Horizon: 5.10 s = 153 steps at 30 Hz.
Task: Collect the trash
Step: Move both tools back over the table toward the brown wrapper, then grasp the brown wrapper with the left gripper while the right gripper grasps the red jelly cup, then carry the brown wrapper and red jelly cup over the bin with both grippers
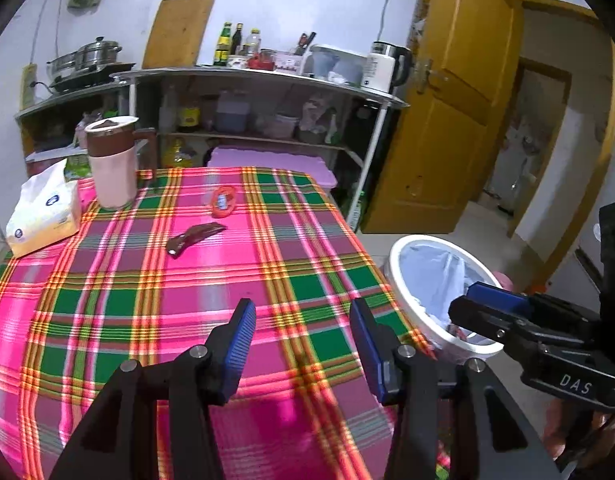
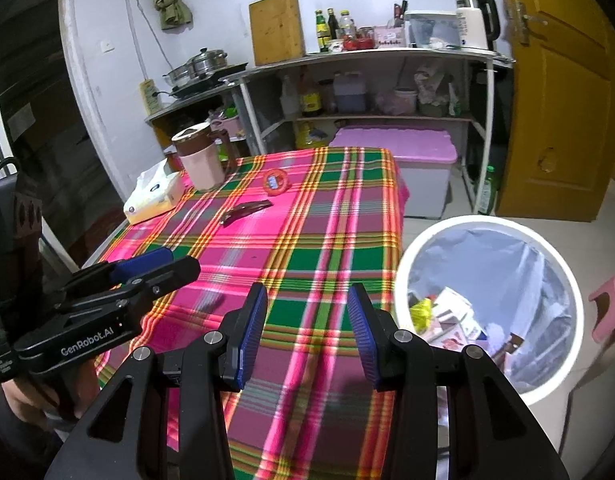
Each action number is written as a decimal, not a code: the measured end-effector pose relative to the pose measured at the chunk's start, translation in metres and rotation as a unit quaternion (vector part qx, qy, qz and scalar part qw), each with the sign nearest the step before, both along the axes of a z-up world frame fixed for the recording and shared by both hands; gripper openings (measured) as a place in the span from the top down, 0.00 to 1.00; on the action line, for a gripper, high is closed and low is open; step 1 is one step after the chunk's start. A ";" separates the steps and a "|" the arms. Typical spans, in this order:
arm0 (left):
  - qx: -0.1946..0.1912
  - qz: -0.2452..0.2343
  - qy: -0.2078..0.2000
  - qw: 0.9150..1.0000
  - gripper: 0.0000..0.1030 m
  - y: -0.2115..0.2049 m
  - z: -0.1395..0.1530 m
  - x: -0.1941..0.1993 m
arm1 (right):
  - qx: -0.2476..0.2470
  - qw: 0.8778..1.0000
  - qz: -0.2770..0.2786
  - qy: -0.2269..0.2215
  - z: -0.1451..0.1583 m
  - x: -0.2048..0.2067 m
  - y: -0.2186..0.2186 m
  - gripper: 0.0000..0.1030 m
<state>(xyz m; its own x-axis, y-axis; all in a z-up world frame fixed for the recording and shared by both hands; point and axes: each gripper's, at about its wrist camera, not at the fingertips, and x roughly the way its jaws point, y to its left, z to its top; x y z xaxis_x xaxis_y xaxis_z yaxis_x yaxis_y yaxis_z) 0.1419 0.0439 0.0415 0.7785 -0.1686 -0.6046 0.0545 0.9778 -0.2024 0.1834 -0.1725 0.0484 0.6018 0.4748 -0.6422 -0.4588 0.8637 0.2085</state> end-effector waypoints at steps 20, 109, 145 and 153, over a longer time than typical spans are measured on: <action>0.034 0.022 0.017 0.999 0.53 0.067 -0.015 0.062 | 0.001 0.999 0.040 0.006 -0.001 0.042 0.054 0.53; -0.011 0.059 0.061 0.996 0.86 0.142 -0.066 0.132 | -0.057 0.987 0.138 0.062 -0.080 0.256 0.209 0.54; 0.001 0.037 0.021 0.999 0.86 0.052 -0.014 0.029 | -0.017 0.997 0.071 -0.006 0.003 0.066 0.087 0.54; 0.006 0.016 0.008 1.000 0.86 0.023 -0.002 0.004 | -0.012 0.998 0.053 -0.013 0.005 0.032 0.058 0.54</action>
